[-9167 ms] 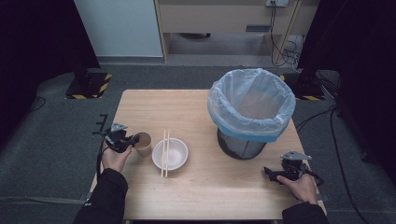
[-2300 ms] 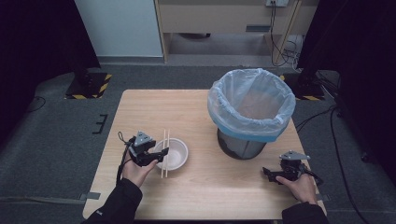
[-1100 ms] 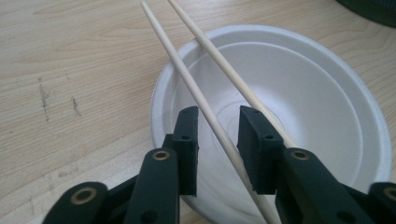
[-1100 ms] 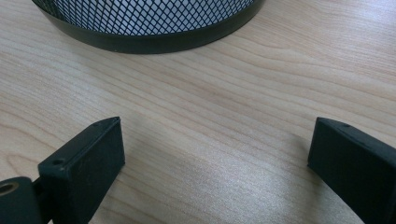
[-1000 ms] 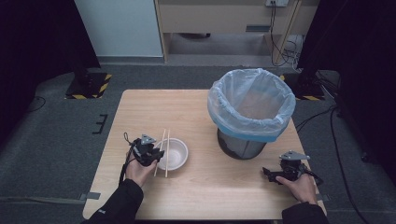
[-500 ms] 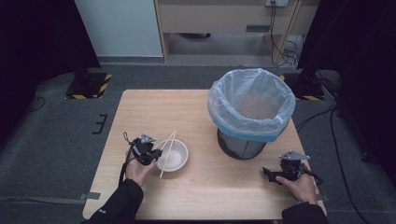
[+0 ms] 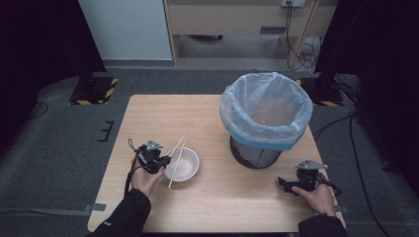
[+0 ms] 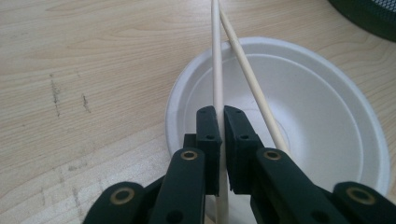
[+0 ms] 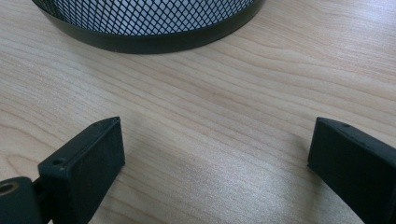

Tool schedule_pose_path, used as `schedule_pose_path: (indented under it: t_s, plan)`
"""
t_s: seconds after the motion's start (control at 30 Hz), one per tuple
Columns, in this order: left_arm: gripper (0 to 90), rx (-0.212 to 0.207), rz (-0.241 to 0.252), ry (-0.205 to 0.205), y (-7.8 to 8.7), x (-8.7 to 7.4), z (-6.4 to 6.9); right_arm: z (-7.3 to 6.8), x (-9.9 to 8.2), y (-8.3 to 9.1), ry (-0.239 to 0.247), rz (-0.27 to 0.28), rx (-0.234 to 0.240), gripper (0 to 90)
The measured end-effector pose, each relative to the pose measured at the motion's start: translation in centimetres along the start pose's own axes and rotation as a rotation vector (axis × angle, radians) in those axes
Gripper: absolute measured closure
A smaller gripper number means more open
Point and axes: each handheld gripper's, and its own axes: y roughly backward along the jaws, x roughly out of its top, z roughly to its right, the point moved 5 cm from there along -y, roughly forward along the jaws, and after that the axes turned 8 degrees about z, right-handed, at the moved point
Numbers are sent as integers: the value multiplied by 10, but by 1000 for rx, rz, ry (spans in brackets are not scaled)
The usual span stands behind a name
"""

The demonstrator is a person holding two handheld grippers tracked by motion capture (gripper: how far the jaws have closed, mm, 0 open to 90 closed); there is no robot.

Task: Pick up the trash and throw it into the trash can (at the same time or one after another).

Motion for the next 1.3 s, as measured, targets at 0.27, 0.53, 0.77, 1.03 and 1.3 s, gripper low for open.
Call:
schedule_pose_path:
  t_s: [0.27, 0.53, 0.77, 1.03, 1.3]
  plan:
    - [851, -17, 67, 13, 14, 11, -1, 0, 0, 0, 0, 0, 0, 39]
    - [851, -26, 152, 14, 34, 25, -3, 0, 0, 0, 0, 0, 0, 39]
    - [851, -38, 193, 21, 46, 33, -4, 0, 0, 0, -1, 0, 1, 38]
    - [851, -52, 270, 25, 66, 49, -2, 0, 0, 0, -1, -1, 1, 37]
    - [851, -62, 337, 25, 83, 62, -1, 0, 0, 0, -1, -1, 1, 37]
